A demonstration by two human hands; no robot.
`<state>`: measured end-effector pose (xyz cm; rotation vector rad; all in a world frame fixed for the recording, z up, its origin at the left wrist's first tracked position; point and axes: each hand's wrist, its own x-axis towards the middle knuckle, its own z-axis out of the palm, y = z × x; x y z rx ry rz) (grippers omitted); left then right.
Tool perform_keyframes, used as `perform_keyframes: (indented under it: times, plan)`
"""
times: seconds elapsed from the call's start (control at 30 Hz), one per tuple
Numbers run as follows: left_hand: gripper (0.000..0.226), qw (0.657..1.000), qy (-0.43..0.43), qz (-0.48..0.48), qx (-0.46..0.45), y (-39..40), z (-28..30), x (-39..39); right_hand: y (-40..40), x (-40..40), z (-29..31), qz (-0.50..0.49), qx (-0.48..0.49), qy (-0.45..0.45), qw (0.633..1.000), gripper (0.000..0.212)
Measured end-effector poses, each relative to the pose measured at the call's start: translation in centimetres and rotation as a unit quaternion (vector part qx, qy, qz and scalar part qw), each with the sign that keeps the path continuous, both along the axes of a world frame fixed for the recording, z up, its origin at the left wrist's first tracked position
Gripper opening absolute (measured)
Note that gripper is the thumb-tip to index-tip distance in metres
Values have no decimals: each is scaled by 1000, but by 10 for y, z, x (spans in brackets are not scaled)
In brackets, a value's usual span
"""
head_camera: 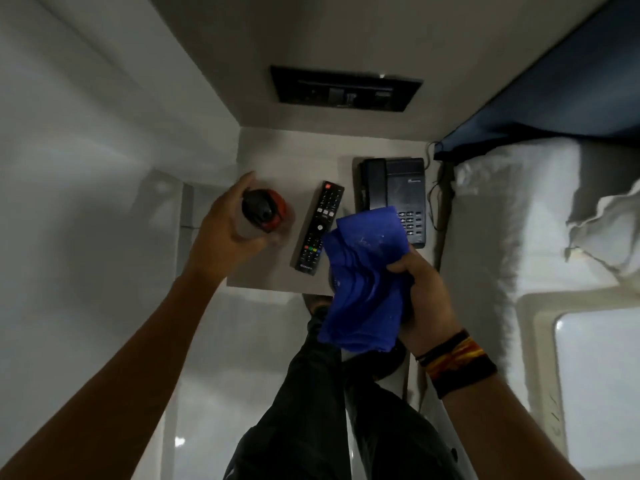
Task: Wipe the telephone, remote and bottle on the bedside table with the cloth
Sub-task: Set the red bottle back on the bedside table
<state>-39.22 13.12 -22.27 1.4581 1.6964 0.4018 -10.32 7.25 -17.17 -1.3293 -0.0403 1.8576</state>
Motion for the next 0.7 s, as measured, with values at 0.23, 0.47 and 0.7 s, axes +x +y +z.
perform_keyframes:
  times: [0.23, 0.47, 0.7]
  plan:
    - [83, 998, -48, -42, 6, -9, 127, 98, -25, 44, 58, 6, 76, 64, 995, 54]
    - [22, 955, -91, -204, -194, -16, 186, 249, -97, 121, 118, -32, 34, -37, 998, 28]
    - [13, 961, -37, -251, -113, -70, 159, 365, -225, 208, 98, -12, 2, -178, 984, 29]
